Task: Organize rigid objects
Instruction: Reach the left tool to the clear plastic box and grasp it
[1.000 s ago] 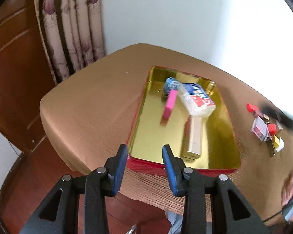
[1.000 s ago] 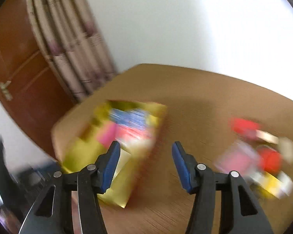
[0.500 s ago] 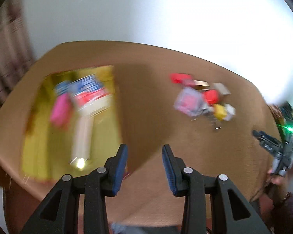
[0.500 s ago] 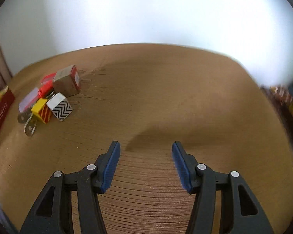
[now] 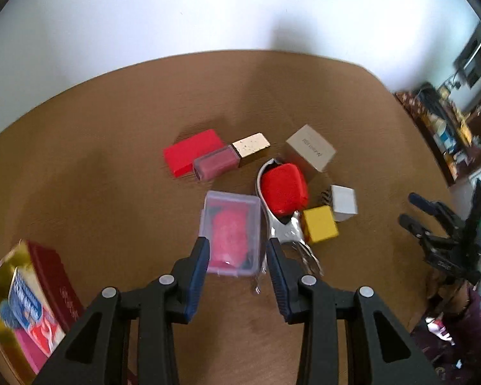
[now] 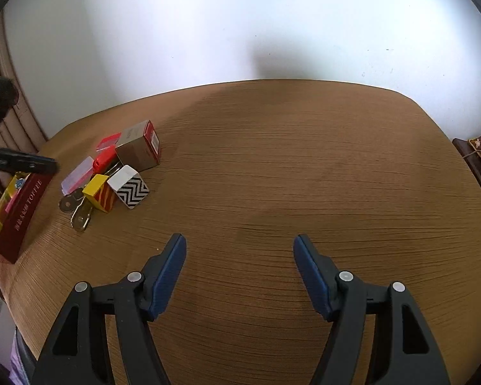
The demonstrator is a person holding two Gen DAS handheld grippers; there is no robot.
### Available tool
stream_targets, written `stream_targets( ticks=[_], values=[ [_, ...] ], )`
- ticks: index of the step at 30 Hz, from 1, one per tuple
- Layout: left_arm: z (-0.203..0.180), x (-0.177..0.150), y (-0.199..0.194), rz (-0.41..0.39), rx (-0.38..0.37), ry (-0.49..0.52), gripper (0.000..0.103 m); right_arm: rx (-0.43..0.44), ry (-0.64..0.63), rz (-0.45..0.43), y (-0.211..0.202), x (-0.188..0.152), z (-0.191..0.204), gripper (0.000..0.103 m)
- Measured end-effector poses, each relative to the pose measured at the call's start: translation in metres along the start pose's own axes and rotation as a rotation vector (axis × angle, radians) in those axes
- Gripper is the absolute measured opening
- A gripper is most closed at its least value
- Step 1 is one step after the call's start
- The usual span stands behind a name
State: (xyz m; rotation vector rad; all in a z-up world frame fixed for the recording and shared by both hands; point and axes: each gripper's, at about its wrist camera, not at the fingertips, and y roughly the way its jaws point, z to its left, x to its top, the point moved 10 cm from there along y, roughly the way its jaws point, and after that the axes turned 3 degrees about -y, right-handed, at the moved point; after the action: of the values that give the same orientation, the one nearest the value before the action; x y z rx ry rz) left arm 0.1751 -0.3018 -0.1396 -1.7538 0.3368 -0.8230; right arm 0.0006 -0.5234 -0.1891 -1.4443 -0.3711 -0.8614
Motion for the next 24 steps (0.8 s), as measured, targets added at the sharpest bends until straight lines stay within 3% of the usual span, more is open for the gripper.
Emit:
stream_targets(
  ticks=[2, 5, 13, 17, 24],
  values=[
    [0.004, 0.004, 0.013, 0.035, 0.019, 0.01, 0.037, 0.009, -0.007, 0.006, 0.002, -0.002, 0.003, 0.067],
    [0.002, 0.005, 0.025, 0.07, -0.018, 0.023, 0.037, 0.025, -0.007, 0.011, -0.001, -0.004, 0.003, 0.067],
    [-0.004, 0.014, 0.03, 0.095, -0.052, 0.094, 0.037, 0.038, -0.006, 0.028, -0.001, -0.007, 0.001, 0.068],
    [-0.008, 0.018, 0.03, 0.135, -0.143, 0.057, 0.037, 0.041, 0.001, 0.03, -0.001, -0.008, 0.002, 0.071],
    [-0.012, 0.026, 0.039, 0.168, -0.066, 0.083, 0.037, 0.048, 0.008, 0.038, -0.002, -0.01, 0.003, 0.072]
  ],
)
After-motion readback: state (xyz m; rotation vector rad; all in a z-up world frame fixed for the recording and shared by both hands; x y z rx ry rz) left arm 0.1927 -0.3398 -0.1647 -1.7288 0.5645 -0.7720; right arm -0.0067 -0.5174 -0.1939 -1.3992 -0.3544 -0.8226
